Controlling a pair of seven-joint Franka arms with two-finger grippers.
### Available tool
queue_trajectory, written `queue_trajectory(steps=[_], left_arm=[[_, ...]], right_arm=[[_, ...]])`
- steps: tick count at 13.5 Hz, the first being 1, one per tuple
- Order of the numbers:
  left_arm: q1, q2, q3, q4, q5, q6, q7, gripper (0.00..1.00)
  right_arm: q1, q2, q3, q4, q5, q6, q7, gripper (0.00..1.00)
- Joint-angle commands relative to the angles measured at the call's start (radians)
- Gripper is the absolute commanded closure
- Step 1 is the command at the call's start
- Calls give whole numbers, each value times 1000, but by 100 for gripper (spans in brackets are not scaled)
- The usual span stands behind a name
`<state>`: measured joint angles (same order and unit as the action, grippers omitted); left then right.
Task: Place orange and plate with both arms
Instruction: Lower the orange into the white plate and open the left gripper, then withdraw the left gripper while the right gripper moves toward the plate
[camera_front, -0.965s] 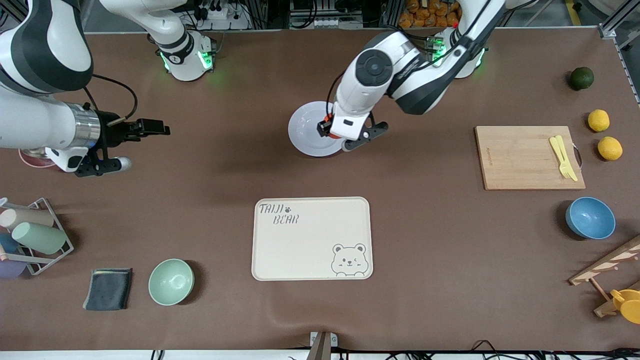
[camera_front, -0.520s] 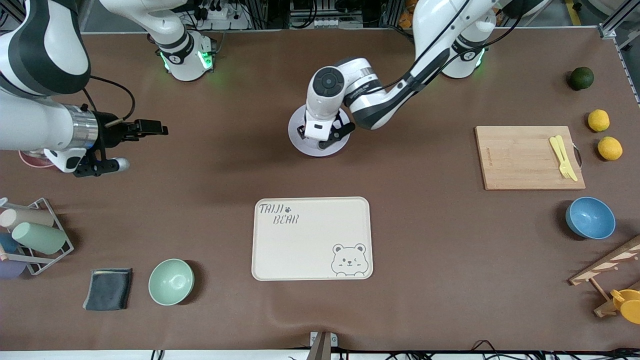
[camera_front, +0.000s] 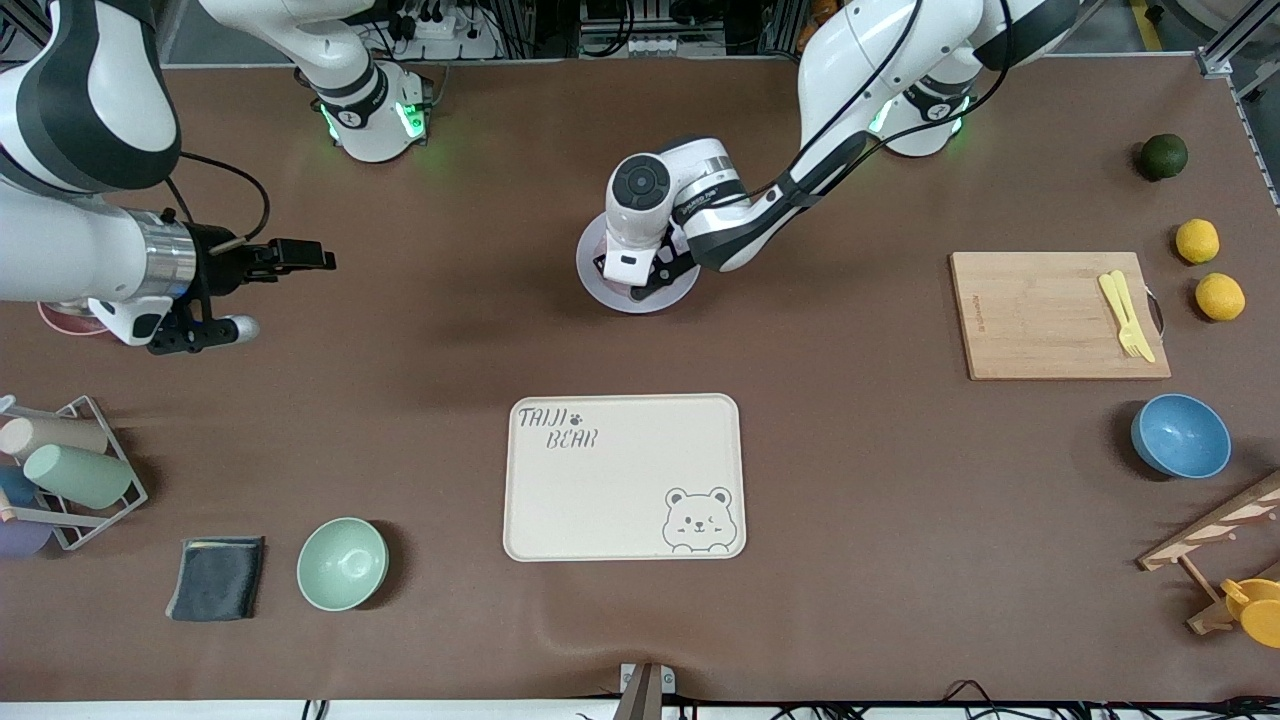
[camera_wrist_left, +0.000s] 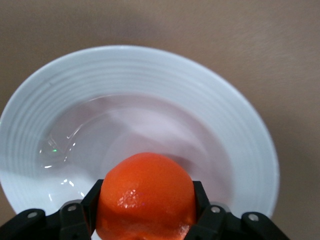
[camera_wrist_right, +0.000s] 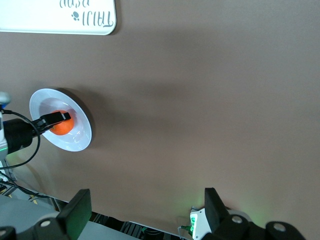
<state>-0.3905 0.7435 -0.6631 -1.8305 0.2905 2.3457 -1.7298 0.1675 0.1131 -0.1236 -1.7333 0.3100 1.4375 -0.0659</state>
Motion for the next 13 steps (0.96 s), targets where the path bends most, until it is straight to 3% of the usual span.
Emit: queue_trajectory(steps=[1,2,4,9,11,13], left_arm=[[-53,2,55,4,29,12,-36,5],[-65,0,78,8,29,12,-36,0],[-53,-29,86,25,30,9,-59,0],[63,-332,122,34,42,-52,-59,0],[149,-441,120,37,135,-98,13,0],[237,-512,114,66,134,-155,102,0]], right_arm=[[-20,-7,10,-11,18,-20,-15,0],[-20,-9,10,-22,20,-31,-15,0],[-20,-10,10,-31,20,-37,-15,0],[-6,-12,12,-155,165,-20,-44,0],[38,-13,16,-221,190,59,-45,0],[91,-13,16,-296,196,139,-46,0]])
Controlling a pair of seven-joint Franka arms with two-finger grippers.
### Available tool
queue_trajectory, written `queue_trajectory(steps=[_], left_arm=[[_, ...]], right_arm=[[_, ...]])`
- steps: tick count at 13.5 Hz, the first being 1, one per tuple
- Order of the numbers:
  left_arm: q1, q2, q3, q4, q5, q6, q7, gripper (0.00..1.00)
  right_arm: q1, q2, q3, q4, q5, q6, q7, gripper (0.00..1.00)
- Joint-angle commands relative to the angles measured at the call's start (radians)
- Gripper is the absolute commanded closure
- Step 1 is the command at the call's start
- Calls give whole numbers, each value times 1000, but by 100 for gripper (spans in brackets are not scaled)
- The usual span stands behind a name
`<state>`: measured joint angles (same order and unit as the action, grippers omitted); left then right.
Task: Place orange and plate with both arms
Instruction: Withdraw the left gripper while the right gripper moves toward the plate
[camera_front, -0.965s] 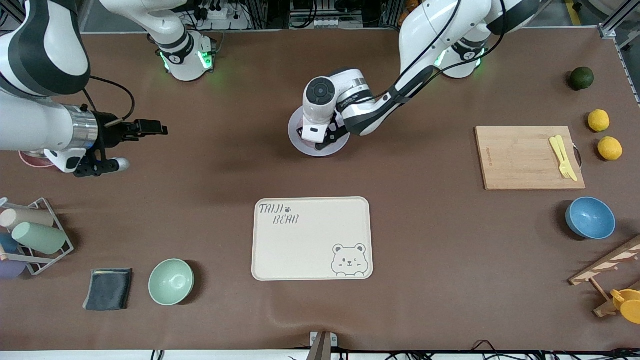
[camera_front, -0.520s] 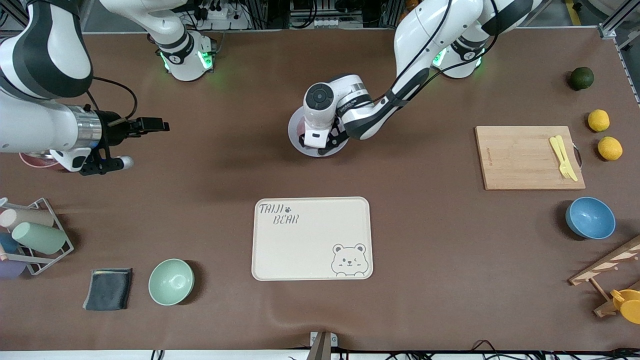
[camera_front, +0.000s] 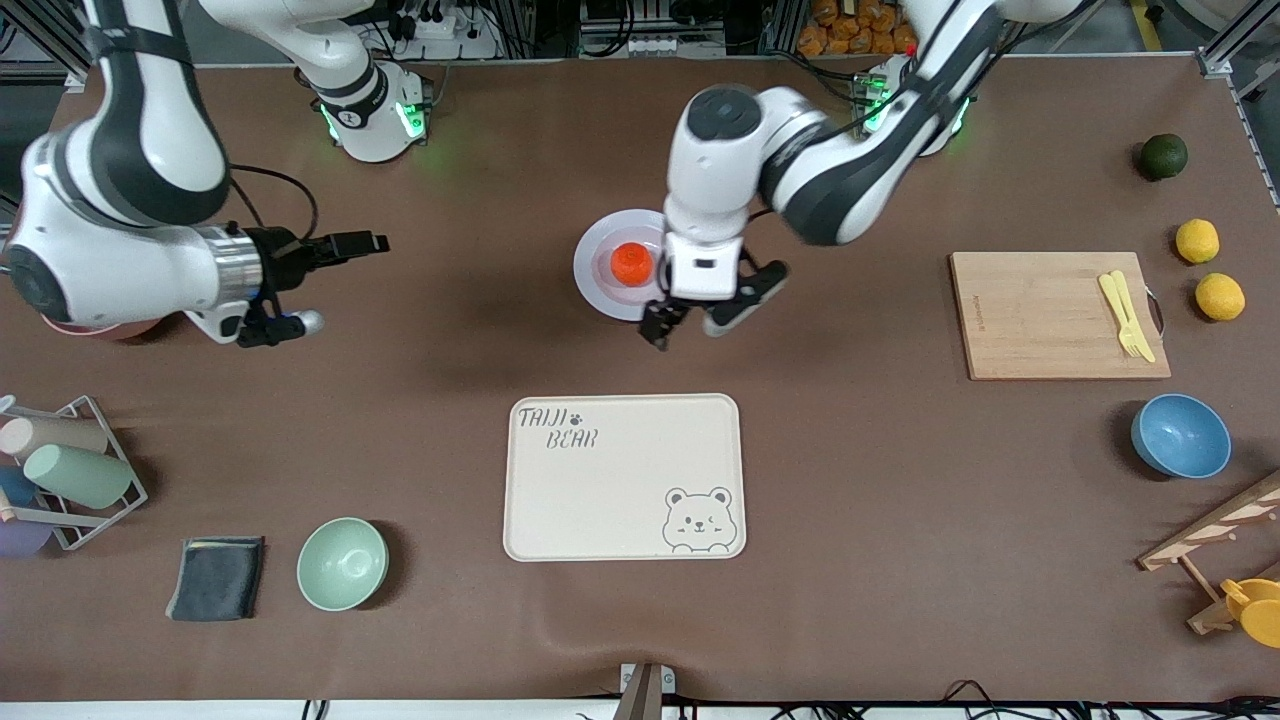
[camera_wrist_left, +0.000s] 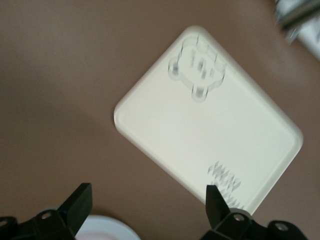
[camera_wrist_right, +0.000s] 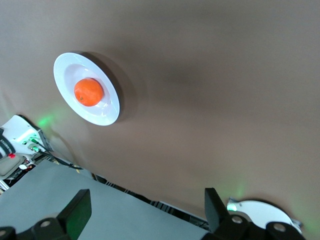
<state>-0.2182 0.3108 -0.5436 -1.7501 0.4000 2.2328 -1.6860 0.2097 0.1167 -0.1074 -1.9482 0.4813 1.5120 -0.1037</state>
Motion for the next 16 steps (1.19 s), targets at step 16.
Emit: queue_trajectory(steps=[16], left_arm=[[195,-306,495,165,-380,-537,1496,0]], right_arm=[[267,181,0,-328,450,453,-174,0]])
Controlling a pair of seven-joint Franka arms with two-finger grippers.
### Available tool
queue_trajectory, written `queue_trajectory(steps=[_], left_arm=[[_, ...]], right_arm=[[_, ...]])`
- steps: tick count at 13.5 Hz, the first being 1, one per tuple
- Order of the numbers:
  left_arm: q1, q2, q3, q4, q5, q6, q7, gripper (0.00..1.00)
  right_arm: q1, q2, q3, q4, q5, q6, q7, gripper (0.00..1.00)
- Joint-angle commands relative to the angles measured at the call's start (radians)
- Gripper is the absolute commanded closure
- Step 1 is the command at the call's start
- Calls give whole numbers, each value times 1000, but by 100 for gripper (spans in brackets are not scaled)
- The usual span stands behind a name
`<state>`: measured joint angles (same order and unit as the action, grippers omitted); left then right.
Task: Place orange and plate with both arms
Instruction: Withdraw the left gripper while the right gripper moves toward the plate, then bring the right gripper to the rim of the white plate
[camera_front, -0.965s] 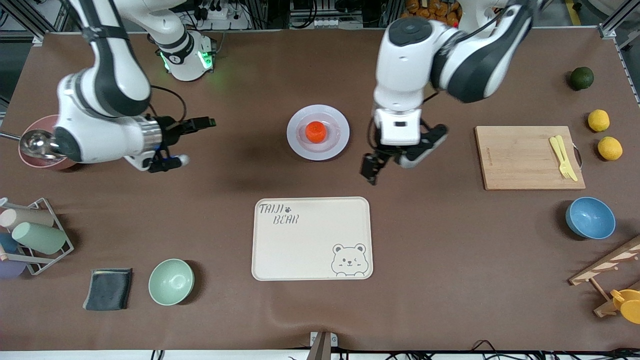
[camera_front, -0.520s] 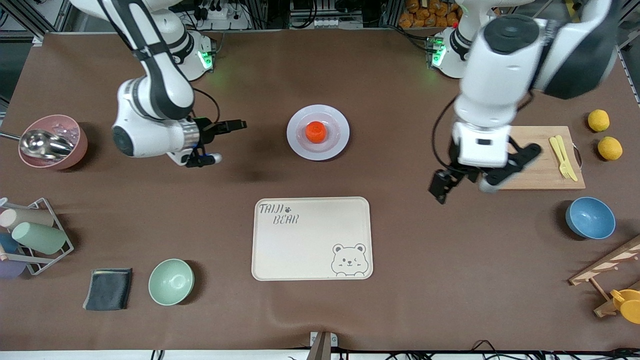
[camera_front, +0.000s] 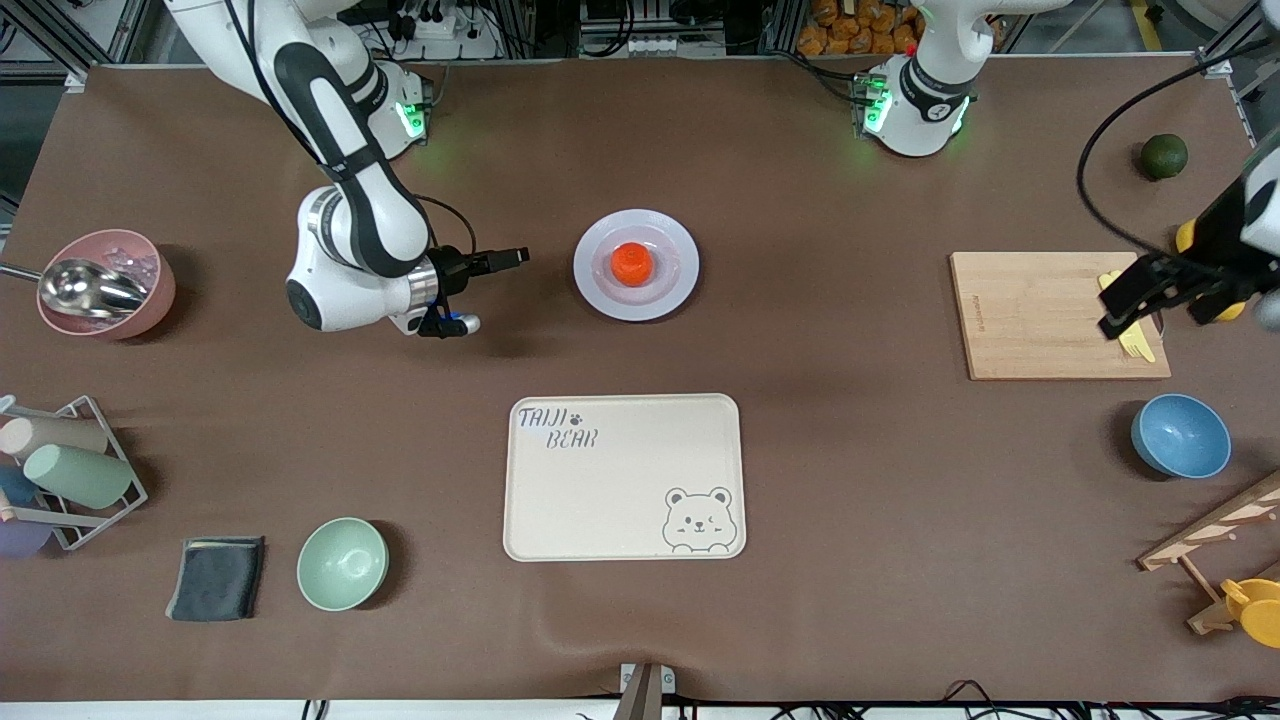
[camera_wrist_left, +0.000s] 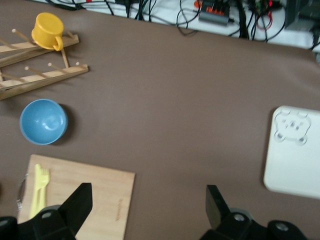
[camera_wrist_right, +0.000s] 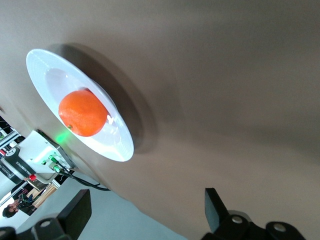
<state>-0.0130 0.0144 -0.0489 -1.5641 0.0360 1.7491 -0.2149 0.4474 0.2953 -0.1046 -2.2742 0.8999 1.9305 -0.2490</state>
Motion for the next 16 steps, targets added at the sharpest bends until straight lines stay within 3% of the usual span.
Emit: queue_trajectory(steps=[1,4,7,8,13,16], left_arm=[[-8,-19,3,-22,-10,-72,25,0],[28,-82,27,-85,-18,-98,28,0],[33,-94,29,-88,-18,-92,37,0],[19,-93,24,-85,-11,-98,17,0],[16,-22,24,-45,-57,-72,16,0],[13,-1,24,-43,-76,-71,17,0]], right_arm=[[54,-2,-3,-23,33,69,-33,0],[85,-9,-3,-70,109,139,-122,0],[175,-2,-3,-122,290,232,-231,0],[203,-1,-3,-129,335,249,-242,0],[261,18,-3,-130,382,297,-243,0],[287,73,-3,-126,541,297,-399,0]])
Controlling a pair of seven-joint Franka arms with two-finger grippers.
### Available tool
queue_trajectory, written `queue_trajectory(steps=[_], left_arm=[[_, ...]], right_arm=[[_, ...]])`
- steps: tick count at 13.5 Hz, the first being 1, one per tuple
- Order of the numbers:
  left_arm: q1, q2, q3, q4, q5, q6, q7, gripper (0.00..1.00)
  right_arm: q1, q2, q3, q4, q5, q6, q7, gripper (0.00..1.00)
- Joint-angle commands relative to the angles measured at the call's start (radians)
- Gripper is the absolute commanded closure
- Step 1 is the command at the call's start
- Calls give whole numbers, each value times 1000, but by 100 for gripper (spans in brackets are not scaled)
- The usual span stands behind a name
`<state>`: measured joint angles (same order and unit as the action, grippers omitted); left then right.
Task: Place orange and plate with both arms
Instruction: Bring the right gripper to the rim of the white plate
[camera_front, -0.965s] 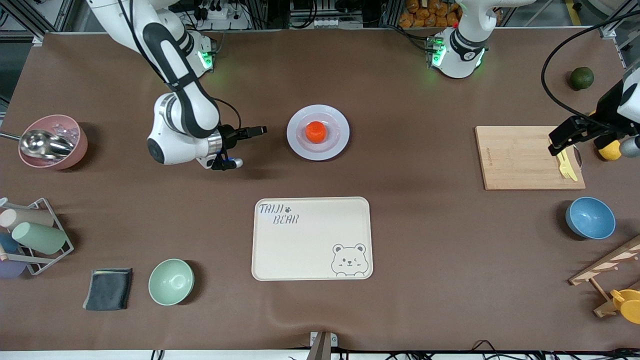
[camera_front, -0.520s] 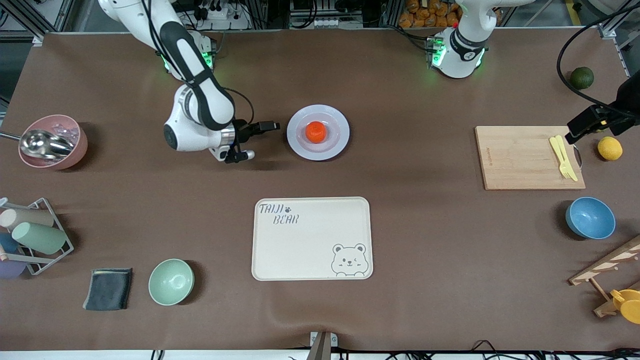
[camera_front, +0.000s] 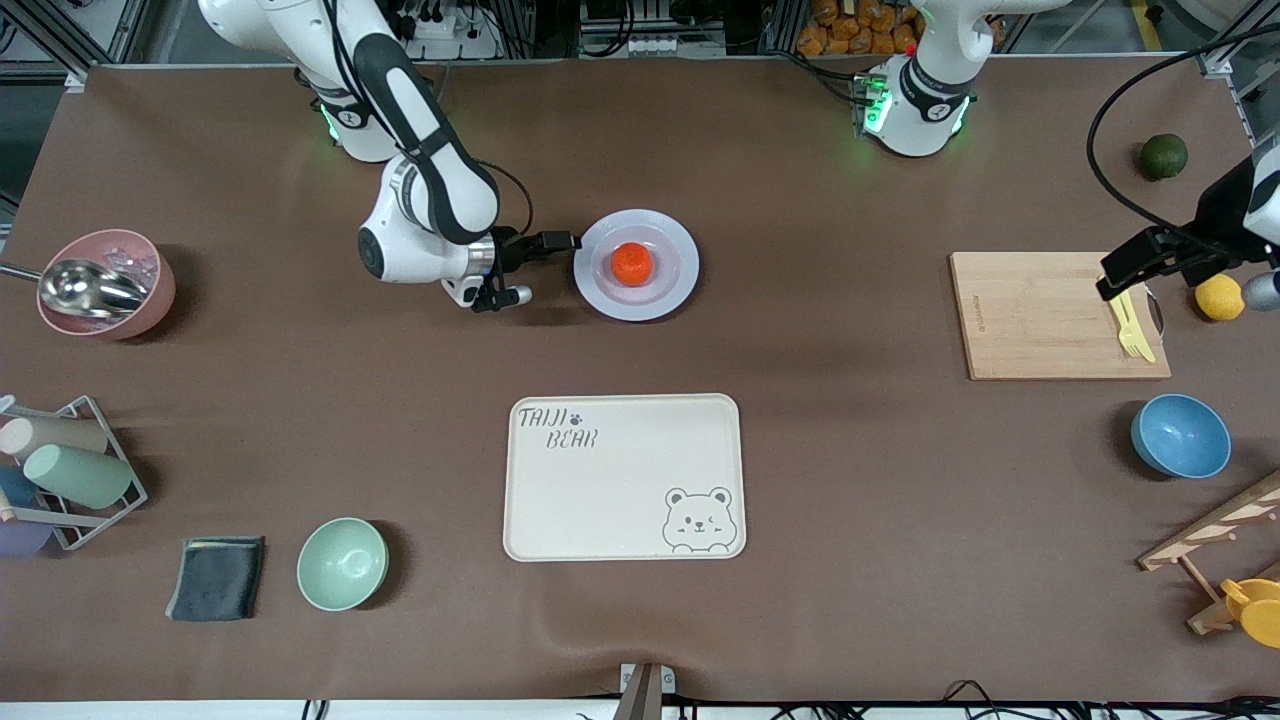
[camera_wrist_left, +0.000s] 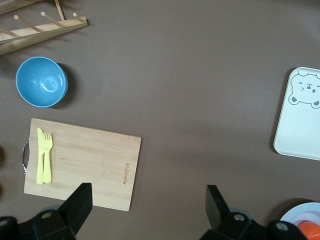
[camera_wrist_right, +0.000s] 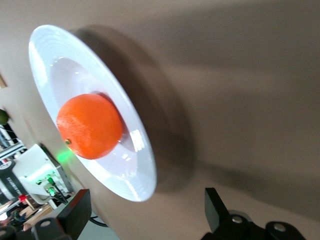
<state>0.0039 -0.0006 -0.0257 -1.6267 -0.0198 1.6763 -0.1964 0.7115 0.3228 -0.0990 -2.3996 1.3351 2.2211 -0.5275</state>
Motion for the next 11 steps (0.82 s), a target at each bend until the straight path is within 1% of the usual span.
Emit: queue_trajectory(steps=[1,2,5,7,9,11], left_arm=[[-2,24,0,10,-25,2,-8,0],[-2,27,0,10,-20,2,-38,0],[-2,21,-8,11,-5,2,-86,0],[-1,13,-29,14,41,0,-112,0],[1,10,-52,16,43,-4,-170,0],[1,10,-77,14,43,-9,-207,0]], right_arm=[[23,67,-7,-1,148,5,-173,0],[23,70,-7,-1,166,5,-189,0],[28,70,-5,-1,170,3,-189,0],[28,68,-4,7,174,2,-186,0],[28,56,-1,8,191,-3,-186,0],[28,48,-2,10,214,-52,-187,0]])
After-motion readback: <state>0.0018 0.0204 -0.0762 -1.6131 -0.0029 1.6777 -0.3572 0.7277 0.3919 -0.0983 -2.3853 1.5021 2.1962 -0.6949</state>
